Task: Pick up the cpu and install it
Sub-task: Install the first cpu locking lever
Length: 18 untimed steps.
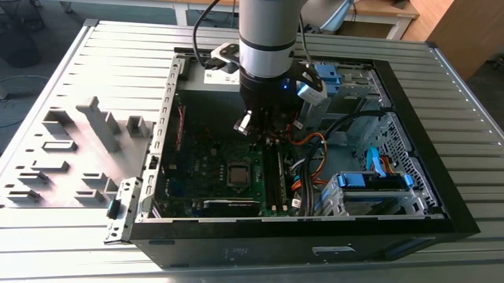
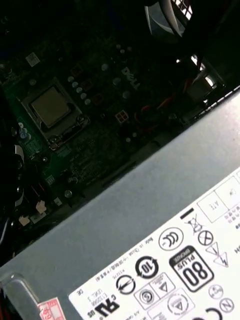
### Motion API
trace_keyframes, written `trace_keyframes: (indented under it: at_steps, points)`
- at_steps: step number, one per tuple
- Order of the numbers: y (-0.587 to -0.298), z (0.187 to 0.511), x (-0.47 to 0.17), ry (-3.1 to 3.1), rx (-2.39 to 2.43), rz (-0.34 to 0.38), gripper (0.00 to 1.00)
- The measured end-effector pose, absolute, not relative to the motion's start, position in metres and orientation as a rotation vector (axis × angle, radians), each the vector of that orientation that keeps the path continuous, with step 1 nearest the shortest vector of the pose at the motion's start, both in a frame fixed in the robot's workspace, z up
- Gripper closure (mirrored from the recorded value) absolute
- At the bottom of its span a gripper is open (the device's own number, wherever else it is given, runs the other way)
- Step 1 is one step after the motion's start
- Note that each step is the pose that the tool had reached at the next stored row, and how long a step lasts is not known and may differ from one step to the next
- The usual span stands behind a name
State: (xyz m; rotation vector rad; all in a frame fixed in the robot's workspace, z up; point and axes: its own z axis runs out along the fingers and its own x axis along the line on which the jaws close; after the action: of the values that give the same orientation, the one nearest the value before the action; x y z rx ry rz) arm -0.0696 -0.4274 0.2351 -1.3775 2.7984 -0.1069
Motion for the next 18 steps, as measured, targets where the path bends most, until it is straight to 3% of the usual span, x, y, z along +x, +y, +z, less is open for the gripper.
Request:
trace_keyframes:
  at_steps: [18]
  points:
    - [-0.444, 0.235, -0.078, 2.776, -1.429, -0.121, 0.89]
